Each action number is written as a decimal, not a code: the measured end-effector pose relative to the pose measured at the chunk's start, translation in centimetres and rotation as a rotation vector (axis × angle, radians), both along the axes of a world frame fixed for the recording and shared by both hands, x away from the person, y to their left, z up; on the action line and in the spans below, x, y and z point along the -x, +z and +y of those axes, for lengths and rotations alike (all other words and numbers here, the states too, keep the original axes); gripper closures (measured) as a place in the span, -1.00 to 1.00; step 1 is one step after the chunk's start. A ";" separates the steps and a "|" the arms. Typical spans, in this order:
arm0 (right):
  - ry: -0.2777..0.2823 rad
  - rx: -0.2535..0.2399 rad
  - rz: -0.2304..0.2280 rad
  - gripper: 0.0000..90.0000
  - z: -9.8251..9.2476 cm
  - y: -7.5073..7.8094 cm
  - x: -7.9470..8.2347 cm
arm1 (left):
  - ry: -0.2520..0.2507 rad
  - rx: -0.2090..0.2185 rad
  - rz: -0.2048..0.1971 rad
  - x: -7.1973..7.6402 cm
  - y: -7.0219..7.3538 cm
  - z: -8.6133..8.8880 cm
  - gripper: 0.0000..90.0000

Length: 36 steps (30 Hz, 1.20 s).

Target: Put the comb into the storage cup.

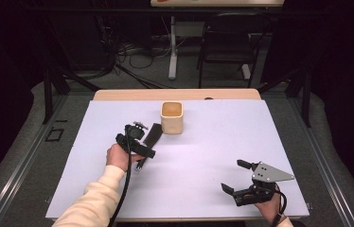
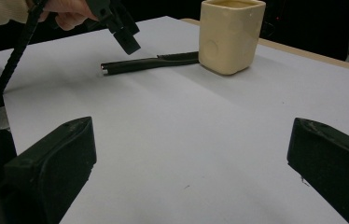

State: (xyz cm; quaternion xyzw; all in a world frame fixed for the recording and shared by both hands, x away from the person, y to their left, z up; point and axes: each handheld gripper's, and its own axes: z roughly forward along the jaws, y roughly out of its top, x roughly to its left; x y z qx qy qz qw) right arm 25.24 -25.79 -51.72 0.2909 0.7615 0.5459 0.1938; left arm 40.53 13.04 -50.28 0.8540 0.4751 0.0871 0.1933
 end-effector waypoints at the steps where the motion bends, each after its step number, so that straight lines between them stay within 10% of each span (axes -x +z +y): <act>1: 0.001 -0.002 -0.001 -0.98 0.0 0.0 0.0 | -0.001 -0.008 0.008 -0.1 -0.1 -0.2 -0.84; 16: 0.011 -0.006 0.005 -0.98 0.0 0.0 0.0 | 0.010 -0.089 0.091 -1.8 -0.9 -1.8 0.16; 36: 0.009 -0.010 0.013 -0.98 0.0 0.0 -0.1 | 0.074 -0.098 0.133 -2.6 -2.2 -2.0 0.49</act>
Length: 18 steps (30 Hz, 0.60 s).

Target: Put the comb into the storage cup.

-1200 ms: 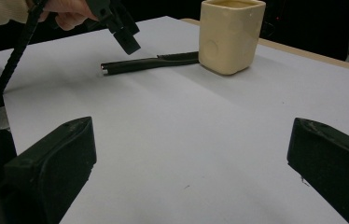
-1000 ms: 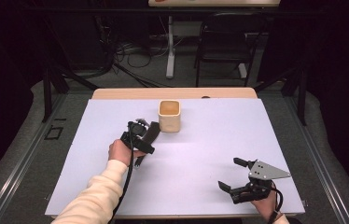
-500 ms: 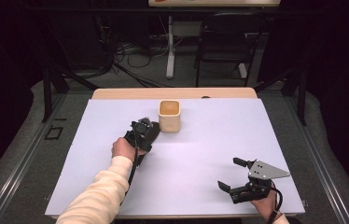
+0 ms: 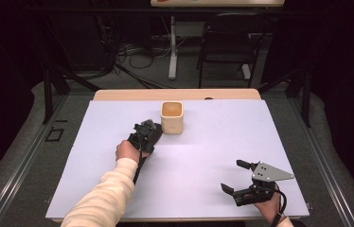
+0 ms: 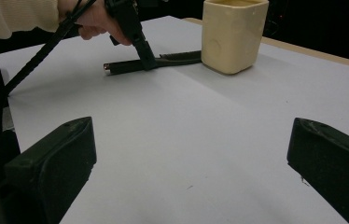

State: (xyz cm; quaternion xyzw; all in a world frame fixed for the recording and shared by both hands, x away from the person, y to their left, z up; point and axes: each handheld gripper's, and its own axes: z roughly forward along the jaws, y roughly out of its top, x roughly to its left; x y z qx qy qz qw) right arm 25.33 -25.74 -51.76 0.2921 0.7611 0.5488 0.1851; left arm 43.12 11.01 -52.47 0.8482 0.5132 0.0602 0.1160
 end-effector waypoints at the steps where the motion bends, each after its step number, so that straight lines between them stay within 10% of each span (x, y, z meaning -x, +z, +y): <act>1: 0.000 0.000 0.000 -0.98 0.0 0.0 0.0 | 0.007 0.007 -0.002 0.0 0.0 0.0 0.53; 18: 0.011 0.002 -0.001 -0.98 0.1 0.1 0.1 | 0.062 0.074 -0.046 0.2 0.4 2.2 0.60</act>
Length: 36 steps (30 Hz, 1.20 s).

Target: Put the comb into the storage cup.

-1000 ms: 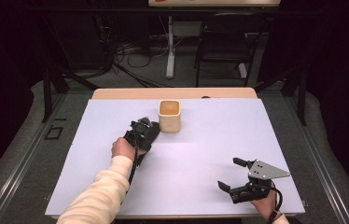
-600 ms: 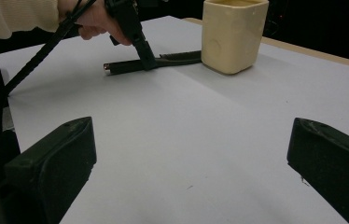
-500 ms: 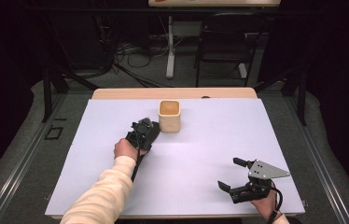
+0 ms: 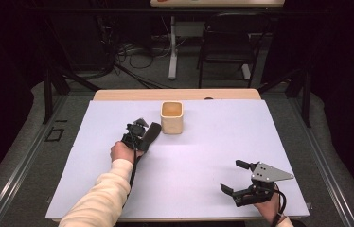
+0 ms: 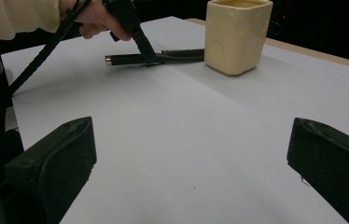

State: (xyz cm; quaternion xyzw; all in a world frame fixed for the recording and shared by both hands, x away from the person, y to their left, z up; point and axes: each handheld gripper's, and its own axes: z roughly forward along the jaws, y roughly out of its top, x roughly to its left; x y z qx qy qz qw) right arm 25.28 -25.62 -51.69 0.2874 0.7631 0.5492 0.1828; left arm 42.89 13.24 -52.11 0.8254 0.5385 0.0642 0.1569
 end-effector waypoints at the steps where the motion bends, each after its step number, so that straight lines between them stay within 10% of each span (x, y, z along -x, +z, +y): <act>1: -0.001 -0.002 -0.003 -0.98 0.0 0.0 0.0 | 0.006 0.008 -0.009 0.1 0.1 0.2 0.60; 36: -0.005 -0.001 0.003 -0.98 0.0 0.0 -0.1 | 0.034 0.232 -0.243 3.9 0.7 3.8 0.60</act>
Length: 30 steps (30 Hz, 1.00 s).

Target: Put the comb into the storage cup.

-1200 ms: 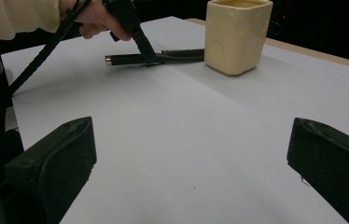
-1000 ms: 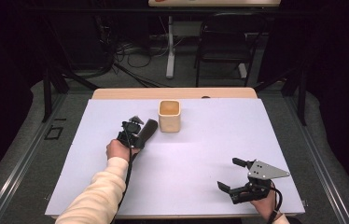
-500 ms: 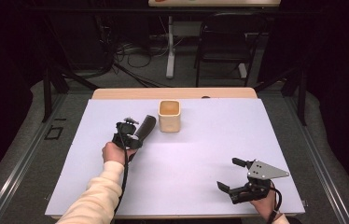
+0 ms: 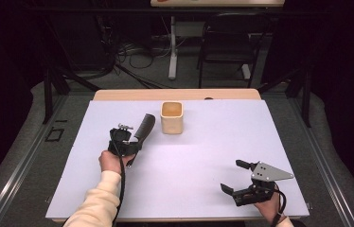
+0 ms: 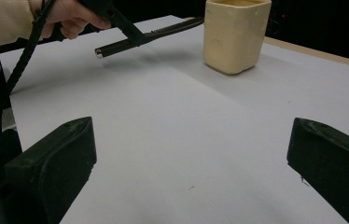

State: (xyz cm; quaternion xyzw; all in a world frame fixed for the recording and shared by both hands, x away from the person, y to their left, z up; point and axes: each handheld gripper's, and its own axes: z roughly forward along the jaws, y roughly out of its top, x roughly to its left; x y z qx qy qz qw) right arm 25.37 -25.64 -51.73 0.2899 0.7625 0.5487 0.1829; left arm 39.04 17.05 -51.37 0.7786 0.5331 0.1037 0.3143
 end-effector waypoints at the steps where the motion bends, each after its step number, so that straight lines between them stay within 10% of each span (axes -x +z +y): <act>1: 0.000 0.000 0.002 -0.98 0.0 0.0 0.0 | -0.002 0.010 -0.007 0.1 0.0 0.0 0.60; 30: -0.005 0.019 0.001 -0.98 0.1 -0.1 -0.2 | -0.069 0.138 -0.174 1.3 1.1 1.4 0.60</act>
